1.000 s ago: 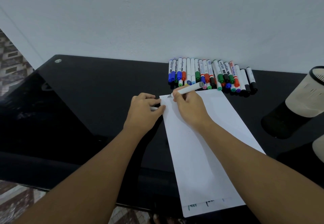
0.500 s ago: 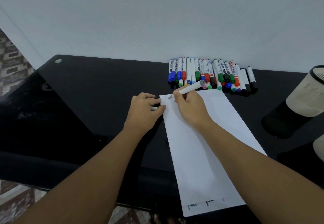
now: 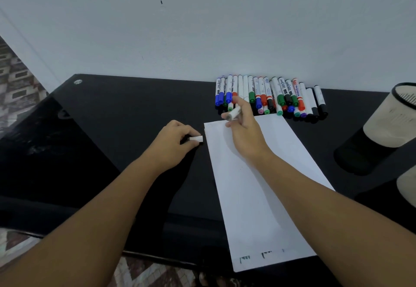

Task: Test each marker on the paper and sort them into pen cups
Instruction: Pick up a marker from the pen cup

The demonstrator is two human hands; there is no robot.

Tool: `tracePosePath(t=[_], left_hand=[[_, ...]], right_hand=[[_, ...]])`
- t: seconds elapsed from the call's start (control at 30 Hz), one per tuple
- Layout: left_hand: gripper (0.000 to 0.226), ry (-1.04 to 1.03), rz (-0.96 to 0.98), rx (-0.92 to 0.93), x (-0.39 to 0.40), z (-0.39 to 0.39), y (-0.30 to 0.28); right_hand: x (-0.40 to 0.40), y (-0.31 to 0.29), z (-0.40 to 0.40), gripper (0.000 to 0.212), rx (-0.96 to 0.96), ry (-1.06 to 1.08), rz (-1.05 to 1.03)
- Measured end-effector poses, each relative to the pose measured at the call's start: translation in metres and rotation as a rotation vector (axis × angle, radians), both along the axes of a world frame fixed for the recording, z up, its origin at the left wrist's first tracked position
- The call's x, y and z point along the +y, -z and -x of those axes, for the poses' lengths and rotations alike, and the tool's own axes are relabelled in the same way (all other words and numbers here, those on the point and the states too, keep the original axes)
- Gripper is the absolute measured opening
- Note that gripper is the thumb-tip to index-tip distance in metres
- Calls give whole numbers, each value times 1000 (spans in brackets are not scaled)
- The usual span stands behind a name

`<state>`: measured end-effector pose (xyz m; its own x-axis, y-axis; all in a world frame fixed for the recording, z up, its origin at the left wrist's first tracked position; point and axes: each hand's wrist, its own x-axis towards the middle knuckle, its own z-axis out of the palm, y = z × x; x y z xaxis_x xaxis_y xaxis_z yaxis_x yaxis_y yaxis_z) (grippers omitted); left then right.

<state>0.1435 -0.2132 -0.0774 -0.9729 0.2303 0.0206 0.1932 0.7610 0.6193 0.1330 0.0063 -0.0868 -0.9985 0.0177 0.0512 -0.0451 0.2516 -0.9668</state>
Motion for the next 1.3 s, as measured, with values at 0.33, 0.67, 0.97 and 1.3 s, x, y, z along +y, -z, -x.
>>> tracePosePath(t=[0.33,0.67,0.97,1.3], left_hand=[[13,-127,-306,8,17,-16,-18],[21,-76,-355,-37,55,-34,-18],[21,18,-266,-60,78,-45,-30],[63,131,-351,-173,106,-54,-33]], right_hand=[[27,-34,-15,41,21,-1,-12],[93,-36,-62,28,69,-182,-765],[100,-42,-76,31,146,-232,-953],[93,-48,-90,37,247,-318,-1057]])
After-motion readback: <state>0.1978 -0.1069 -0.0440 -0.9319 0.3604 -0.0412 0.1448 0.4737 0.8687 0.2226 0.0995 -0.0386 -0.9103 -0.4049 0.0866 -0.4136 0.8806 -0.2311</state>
